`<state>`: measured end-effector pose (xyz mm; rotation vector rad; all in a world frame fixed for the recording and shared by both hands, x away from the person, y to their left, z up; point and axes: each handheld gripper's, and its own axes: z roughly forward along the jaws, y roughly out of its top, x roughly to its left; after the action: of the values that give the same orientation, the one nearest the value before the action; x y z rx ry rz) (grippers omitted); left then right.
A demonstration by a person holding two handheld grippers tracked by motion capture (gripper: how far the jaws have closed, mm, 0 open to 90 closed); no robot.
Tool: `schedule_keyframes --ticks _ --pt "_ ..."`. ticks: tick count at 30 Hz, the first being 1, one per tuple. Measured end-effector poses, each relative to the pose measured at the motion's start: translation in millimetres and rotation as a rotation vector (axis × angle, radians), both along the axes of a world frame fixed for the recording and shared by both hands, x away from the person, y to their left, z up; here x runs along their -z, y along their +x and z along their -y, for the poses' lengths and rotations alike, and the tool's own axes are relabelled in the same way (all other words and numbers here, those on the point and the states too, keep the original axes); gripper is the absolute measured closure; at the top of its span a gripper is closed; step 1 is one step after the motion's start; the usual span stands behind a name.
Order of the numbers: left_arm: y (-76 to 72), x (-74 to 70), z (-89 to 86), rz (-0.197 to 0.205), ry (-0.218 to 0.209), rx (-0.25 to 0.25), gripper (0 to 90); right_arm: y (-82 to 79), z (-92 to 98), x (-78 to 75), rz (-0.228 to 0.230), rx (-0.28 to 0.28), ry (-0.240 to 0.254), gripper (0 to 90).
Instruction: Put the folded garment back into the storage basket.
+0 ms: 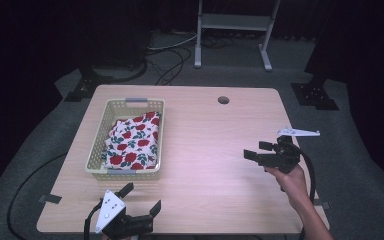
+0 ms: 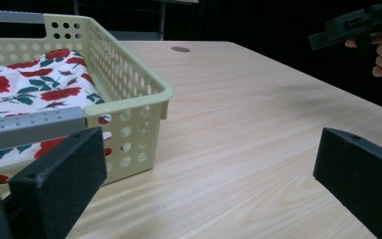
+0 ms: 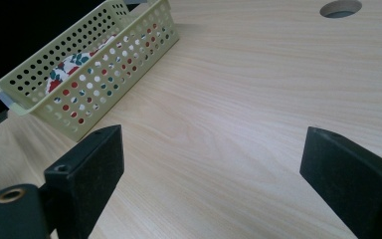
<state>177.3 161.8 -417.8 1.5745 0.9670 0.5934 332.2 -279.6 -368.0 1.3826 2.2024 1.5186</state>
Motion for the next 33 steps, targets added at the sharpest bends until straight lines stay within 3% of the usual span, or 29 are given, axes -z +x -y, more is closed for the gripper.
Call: schedule_keyframes --ticks 5,13,20,33 --pt "-0.4 -0.2 0.1 0.001 0.000 0.000 0.0 -5.3 5.8 5.9 0.010 0.011 0.024 9.3" --pt "-0.4 0.2 0.9 -0.003 0.001 0.003 0.0 -17.6 12.9 12.0 0.023 0.018 0.022 9.4" --pt "-0.6 0.1 1.6 -0.002 -0.003 0.002 0.0 -25.3 12.5 13.6 0.050 0.014 -0.014 9.4" --pt "-0.1 0.5 0.0 -0.004 0.000 -0.002 0.0 -39.9 21.9 24.4 0.063 0.043 0.022 9.4"
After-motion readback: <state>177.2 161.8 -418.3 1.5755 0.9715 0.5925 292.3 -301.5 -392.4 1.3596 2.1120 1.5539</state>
